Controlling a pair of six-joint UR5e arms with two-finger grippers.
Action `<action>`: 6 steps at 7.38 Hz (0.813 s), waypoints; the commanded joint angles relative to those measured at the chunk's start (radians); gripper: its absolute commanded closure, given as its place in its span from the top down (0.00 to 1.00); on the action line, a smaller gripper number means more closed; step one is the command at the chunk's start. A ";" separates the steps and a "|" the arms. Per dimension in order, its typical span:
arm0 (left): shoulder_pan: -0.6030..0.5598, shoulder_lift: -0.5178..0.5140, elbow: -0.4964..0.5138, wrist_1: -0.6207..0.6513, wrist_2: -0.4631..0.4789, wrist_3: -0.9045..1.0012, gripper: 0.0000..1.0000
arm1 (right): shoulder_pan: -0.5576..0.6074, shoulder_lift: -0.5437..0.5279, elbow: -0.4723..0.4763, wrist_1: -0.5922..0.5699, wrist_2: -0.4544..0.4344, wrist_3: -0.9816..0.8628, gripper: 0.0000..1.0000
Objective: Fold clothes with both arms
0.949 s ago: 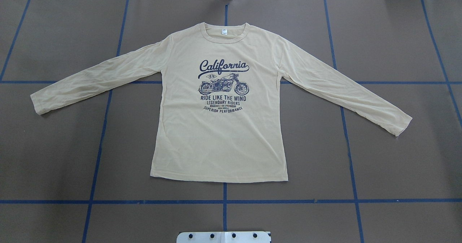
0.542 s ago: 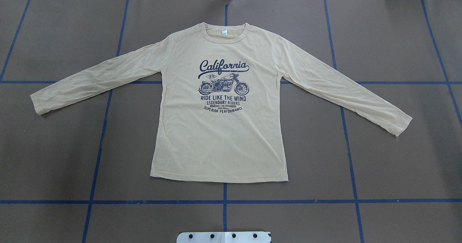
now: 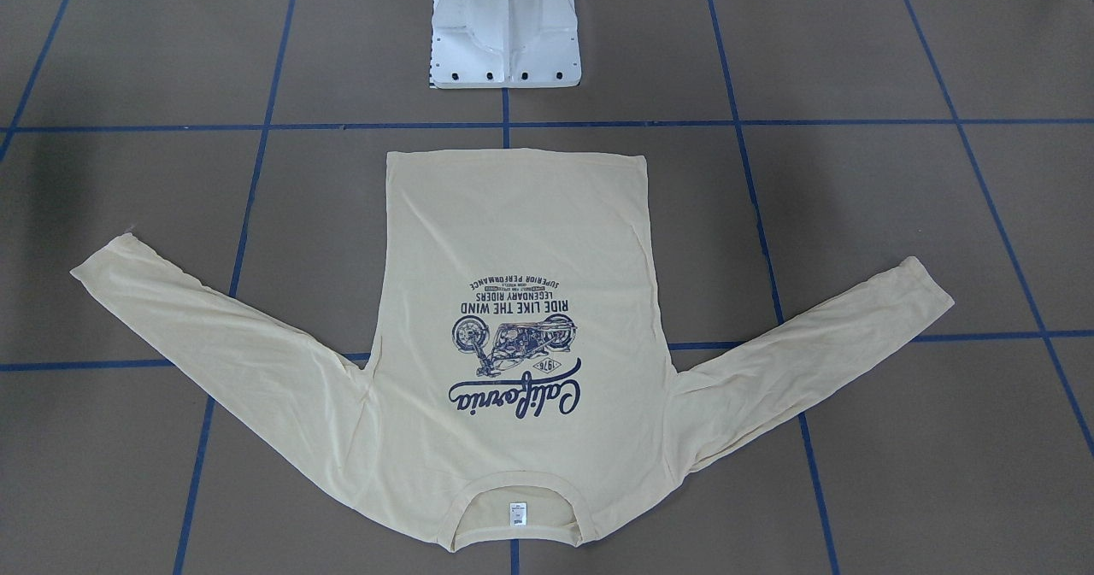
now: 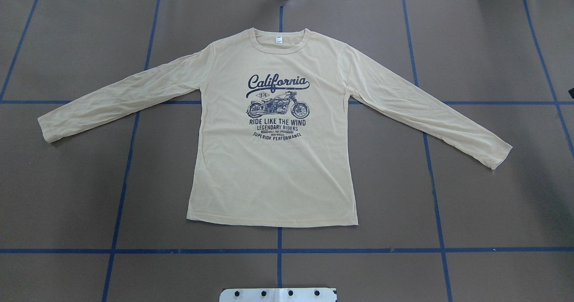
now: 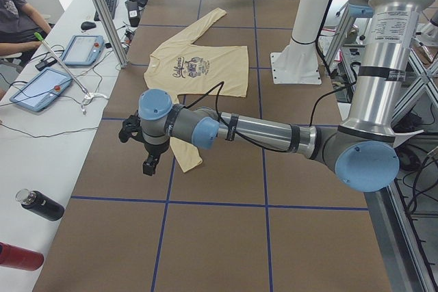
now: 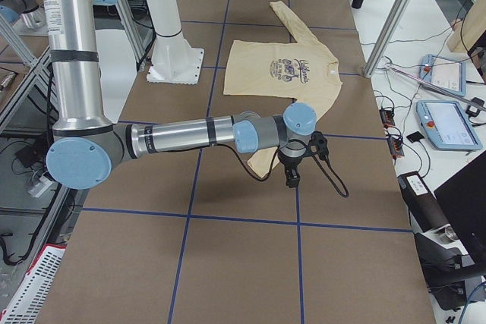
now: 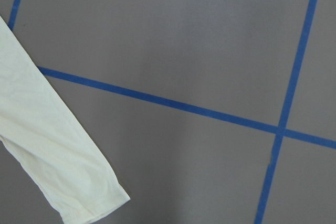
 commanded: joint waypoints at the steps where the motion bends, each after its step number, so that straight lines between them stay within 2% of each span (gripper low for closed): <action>1: 0.008 0.014 -0.008 -0.068 -0.011 -0.004 1.00 | -0.122 -0.001 -0.020 0.182 -0.100 0.245 1.00; 4: 0.008 0.012 -0.009 -0.070 -0.017 -0.045 1.00 | -0.273 -0.070 -0.052 0.460 -0.105 0.332 1.00; 6: 0.008 0.012 -0.009 -0.070 -0.016 -0.044 1.00 | -0.305 -0.110 -0.050 0.499 -0.096 0.335 1.00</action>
